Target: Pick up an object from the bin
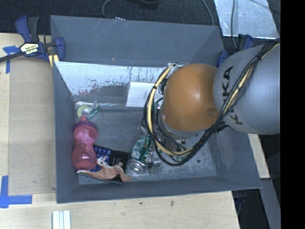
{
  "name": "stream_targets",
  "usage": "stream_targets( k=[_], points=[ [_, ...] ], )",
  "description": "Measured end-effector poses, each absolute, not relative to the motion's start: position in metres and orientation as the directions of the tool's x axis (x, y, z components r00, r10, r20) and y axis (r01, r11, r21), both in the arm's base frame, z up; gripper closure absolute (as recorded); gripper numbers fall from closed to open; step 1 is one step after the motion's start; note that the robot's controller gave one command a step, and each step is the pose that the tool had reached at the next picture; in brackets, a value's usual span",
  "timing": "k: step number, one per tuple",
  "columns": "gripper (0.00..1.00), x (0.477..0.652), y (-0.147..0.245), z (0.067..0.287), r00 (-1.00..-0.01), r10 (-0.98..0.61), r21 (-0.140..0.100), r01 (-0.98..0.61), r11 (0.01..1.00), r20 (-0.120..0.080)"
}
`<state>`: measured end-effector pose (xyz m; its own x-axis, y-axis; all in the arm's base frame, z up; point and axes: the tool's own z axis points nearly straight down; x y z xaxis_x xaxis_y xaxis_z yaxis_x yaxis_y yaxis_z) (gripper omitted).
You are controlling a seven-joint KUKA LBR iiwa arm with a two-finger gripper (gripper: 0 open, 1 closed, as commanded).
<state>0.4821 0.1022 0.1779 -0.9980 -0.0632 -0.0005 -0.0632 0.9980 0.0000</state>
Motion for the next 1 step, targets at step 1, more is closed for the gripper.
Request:
stream_targets(
  k=[1],
  points=[
    [0.0, 0.483, 0.1034, 0.1793, -0.998, -0.065, 0.001, -0.065, 0.998, -0.004]
  ],
)
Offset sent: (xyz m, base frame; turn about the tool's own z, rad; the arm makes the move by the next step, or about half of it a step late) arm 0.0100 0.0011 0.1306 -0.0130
